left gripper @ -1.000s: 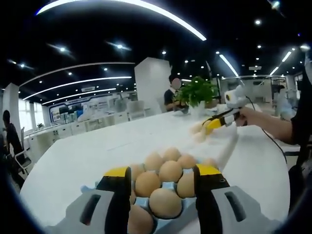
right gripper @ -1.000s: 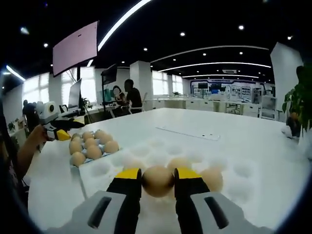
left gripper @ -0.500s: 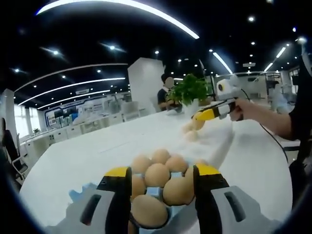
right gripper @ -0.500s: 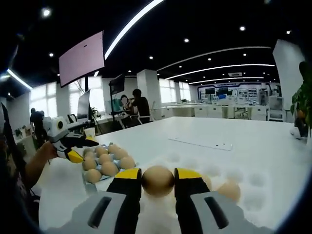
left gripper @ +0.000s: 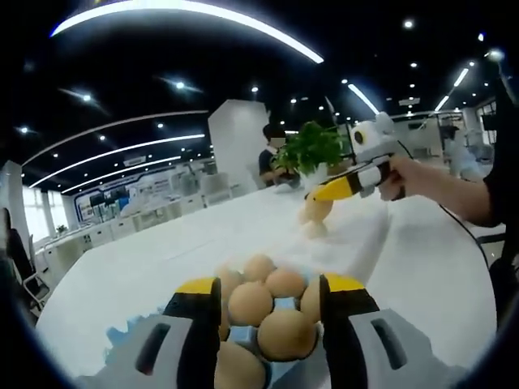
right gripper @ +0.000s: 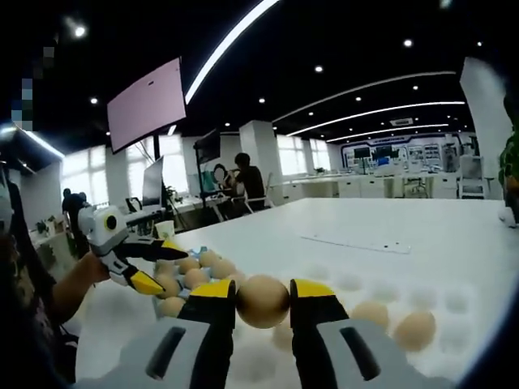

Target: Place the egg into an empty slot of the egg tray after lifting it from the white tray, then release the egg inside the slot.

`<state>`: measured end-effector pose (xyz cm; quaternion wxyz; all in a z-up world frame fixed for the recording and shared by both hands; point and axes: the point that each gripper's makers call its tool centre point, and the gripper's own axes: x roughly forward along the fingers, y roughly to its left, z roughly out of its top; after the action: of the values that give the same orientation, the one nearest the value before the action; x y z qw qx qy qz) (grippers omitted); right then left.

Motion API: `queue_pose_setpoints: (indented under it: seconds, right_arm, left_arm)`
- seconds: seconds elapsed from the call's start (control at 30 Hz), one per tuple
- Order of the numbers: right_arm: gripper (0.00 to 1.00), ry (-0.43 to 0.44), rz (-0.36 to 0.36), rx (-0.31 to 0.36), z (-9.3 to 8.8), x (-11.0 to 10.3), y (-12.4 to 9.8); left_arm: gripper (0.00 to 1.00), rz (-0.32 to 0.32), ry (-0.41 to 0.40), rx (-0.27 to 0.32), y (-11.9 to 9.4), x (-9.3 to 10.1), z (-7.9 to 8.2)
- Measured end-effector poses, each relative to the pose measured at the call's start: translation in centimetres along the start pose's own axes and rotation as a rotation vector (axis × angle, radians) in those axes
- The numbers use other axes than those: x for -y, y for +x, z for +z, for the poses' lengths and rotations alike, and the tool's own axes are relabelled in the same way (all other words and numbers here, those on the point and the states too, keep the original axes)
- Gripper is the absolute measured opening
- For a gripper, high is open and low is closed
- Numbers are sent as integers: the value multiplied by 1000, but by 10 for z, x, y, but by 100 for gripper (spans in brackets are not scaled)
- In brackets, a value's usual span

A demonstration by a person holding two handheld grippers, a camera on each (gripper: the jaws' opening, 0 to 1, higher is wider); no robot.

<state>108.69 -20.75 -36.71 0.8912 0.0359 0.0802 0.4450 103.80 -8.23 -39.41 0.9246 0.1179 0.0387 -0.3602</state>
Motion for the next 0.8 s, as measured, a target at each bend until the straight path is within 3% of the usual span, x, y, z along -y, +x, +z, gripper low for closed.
queue_pose_setpoints:
  seconds: [0.57, 0.8]
  right_arm:
    - [27, 25, 77, 10, 0, -33, 17]
    - [27, 42, 117, 8, -5, -51, 22]
  left_arm:
    - [47, -32, 53, 42, 28, 32, 19]
    - [47, -37, 71, 44, 34, 39, 18]
